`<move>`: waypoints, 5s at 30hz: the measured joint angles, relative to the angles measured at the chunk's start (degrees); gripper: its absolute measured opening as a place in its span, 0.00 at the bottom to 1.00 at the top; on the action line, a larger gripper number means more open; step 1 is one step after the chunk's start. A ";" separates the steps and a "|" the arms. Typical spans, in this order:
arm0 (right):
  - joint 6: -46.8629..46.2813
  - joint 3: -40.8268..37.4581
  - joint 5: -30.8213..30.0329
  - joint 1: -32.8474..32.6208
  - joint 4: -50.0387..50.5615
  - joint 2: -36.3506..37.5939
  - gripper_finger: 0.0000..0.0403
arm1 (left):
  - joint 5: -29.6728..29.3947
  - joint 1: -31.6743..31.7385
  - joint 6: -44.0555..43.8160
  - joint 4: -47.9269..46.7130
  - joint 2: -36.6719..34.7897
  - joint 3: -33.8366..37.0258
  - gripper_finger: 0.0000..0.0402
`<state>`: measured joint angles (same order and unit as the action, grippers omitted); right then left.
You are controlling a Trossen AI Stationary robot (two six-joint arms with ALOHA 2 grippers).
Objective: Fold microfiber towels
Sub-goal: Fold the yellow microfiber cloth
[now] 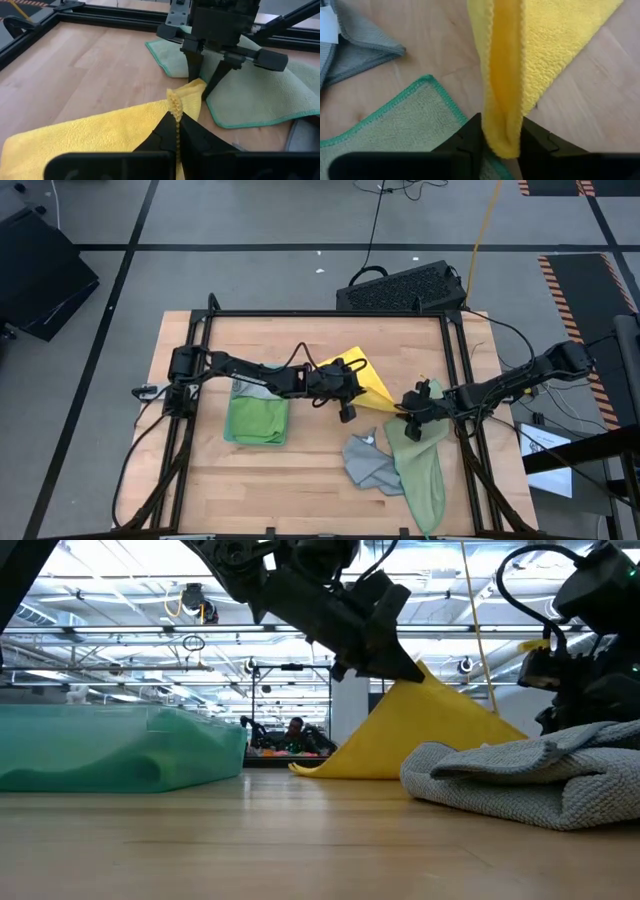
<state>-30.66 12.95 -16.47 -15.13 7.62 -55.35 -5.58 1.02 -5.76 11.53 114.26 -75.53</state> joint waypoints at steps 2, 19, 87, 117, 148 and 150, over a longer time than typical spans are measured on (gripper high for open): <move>0.05 0.00 0.00 0.00 0.02 0.00 0.19 | 0.00 0.00 -0.02 -0.60 0.00 0.00 0.01; -9.28 9.11 9.53 0.21 8.13 2.80 0.01 | 2.29 -0.36 0.15 -13.39 -6.66 0.07 0.01; 9.89 23.26 38.18 28.24 20.86 -10.42 0.00 | -13.85 -4.30 -37.43 -21.61 -8.35 2.01 0.01; 9.23 22.12 29.77 31.63 17.84 -16.74 0.01 | -3.17 6.22 -23.16 -12.29 -2.02 4.41 0.01; 8.98 22.29 18.09 32.36 19.82 -15.76 0.33 | -6.27 6.62 -18.68 -7.95 2.93 4.44 0.12; 8.81 22.75 17.98 32.63 22.25 -14.36 0.38 | -6.41 6.78 -18.31 -8.27 2.58 4.44 0.17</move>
<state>-21.85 35.70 1.51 17.50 29.87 -69.71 -11.99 7.79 -24.08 3.26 116.84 -71.09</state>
